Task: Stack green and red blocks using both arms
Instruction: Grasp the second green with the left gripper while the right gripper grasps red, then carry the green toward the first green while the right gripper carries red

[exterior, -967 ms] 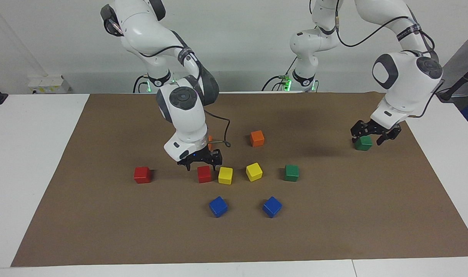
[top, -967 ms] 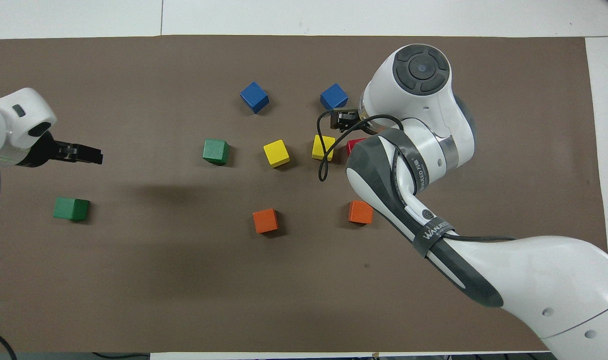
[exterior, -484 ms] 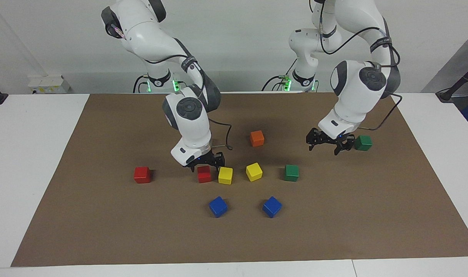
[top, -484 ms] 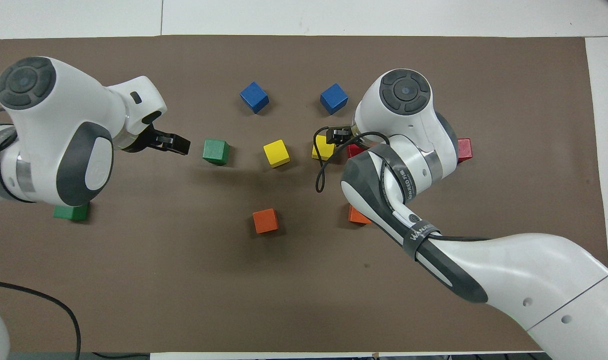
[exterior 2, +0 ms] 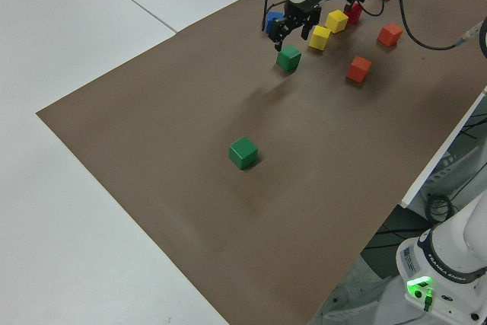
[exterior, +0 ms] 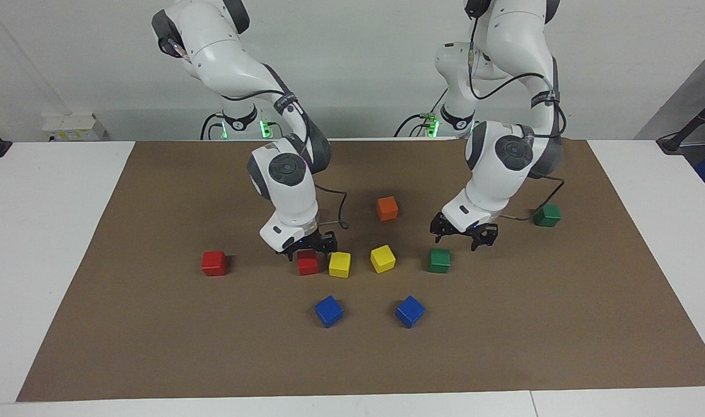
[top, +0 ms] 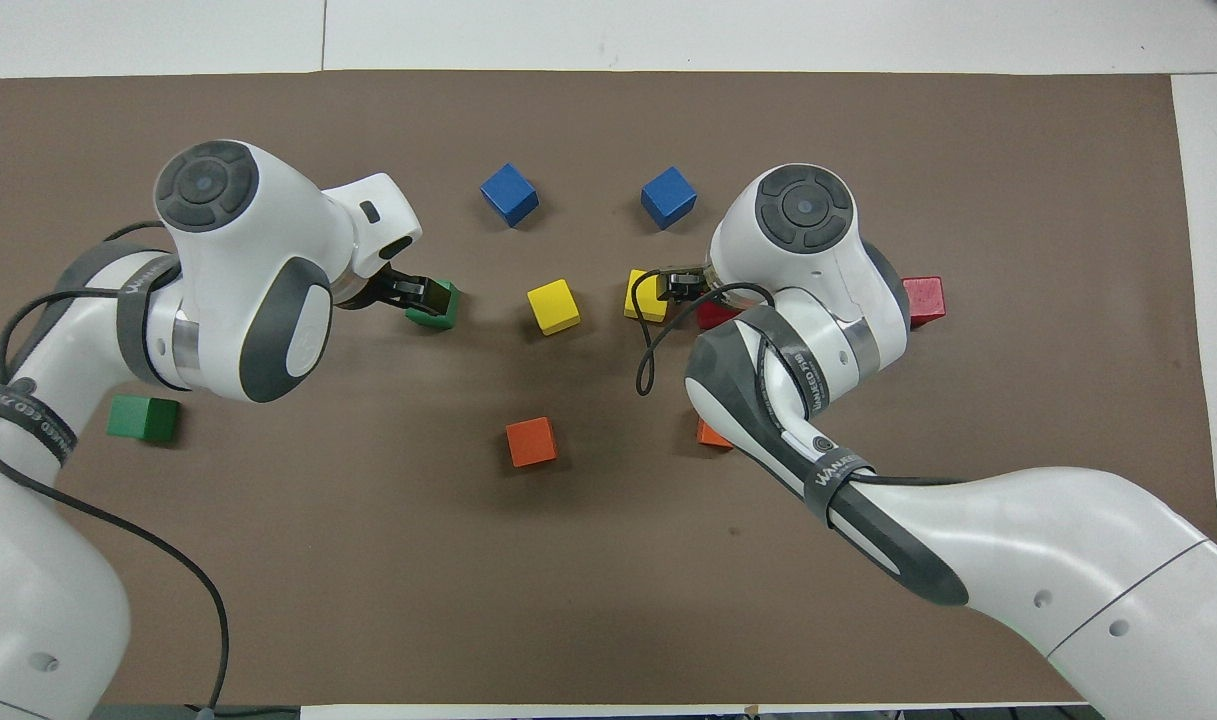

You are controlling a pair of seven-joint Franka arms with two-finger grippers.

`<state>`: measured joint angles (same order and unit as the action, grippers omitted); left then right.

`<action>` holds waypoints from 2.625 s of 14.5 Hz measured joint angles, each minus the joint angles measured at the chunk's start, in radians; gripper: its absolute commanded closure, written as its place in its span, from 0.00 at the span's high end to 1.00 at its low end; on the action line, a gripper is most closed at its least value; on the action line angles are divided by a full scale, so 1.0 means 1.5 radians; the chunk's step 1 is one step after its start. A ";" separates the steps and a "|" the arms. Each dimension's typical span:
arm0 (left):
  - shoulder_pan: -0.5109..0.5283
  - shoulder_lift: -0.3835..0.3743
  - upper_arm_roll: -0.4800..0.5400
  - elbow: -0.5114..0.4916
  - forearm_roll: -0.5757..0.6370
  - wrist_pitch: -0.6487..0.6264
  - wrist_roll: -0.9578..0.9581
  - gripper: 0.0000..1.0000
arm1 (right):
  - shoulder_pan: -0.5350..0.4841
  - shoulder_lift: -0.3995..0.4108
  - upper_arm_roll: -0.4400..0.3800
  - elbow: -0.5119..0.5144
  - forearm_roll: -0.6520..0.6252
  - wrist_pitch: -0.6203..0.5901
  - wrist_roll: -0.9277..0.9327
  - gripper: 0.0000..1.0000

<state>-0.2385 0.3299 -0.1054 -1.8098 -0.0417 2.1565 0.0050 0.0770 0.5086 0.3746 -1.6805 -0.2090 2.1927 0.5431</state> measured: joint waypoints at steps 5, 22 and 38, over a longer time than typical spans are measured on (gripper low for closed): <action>-0.004 0.031 0.003 0.002 0.000 0.028 -0.004 1.00 | -0.003 0.000 0.000 -0.014 0.000 0.024 -0.006 1.00; -0.016 0.060 0.003 0.001 0.001 0.071 -0.019 0.84 | -0.021 -0.085 -0.071 0.066 -0.006 -0.157 -0.139 0.00; 0.087 -0.069 0.020 0.040 0.012 -0.137 -0.030 0.00 | -0.032 -0.209 -0.222 -0.163 0.101 0.022 -0.369 0.00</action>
<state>-0.1084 0.2263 -0.0752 -1.7500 -0.0230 1.9517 -0.0401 0.0287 0.1955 0.0413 -1.9254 -0.0572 2.2264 -0.0111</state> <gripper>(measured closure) 0.449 0.458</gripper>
